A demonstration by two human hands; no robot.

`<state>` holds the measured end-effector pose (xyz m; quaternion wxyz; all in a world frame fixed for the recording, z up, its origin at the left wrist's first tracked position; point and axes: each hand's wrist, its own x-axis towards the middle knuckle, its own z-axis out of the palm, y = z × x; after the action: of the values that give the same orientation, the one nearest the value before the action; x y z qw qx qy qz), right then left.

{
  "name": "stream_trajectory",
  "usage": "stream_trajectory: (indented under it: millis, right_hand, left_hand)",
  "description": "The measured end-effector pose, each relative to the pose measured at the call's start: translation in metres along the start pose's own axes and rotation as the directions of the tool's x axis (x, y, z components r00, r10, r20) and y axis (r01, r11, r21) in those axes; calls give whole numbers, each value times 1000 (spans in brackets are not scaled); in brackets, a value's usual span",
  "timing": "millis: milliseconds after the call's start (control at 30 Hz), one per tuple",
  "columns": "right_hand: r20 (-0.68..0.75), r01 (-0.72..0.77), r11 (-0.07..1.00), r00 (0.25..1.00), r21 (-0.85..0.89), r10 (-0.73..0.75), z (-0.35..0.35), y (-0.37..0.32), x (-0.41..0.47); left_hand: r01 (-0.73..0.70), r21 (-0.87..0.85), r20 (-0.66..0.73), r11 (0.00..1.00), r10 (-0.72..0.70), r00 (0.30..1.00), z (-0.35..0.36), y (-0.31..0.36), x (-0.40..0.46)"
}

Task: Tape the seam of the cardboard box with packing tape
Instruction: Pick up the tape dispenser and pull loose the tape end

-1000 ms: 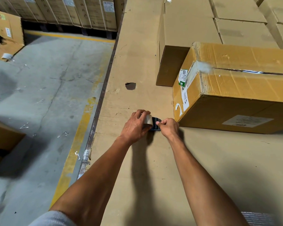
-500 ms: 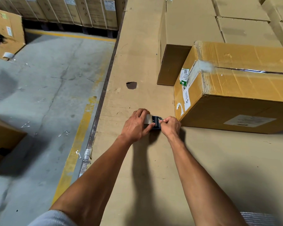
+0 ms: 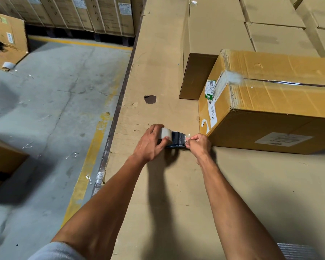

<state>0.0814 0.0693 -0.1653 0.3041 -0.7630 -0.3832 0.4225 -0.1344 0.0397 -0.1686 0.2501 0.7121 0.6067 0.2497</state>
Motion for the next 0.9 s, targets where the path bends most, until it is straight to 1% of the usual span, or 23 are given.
stream_trajectory:
  millis: [67, 133, 200, 267, 400, 500, 667, 767, 900]
  right_hand:
    - [70, -67, 983, 996, 173, 55, 0, 3, 0]
    - [132, -106, 957, 989, 269, 73, 0, 6, -2]
    - [145, -89, 956, 988, 281, 50, 2, 8, -3]
    - [141, -53, 968, 990, 245, 19, 3, 8, -3]
    - [121, -5, 982, 992, 188, -18, 3, 7, 2]
    - [128, -29, 970, 992, 239, -2, 2, 8, -1]
    - [200, -100, 902, 980, 419, 15, 3, 10, -7]
    - [271, -179, 832, 962, 525, 36, 3, 10, -9]
    - [394, -330, 748, 914, 576, 100, -1, 7, -7]
  left_hand:
    - [40, -12, 14, 999, -40, 999, -4, -1, 0]
    - [40, 22, 23, 999, -40, 999, -5, -1, 0]
    - [-40, 143, 33, 989, 35, 999, -3, 3, 0]
    - [-97, 243, 41, 965, 89, 995, 4, 11, 0]
    - [-91, 324, 13, 942, 92, 996, 14, 17, 0]
    - [-98, 325, -2, 941, 105, 994, 16, 15, 0]
    - [-23, 238, -27, 971, 30, 999, 6, 10, -2]
    - [35, 194, -27, 980, -30, 999, -2, 9, -2]
    - [5, 249, -28, 969, 2, 1000, -2, 10, -2]
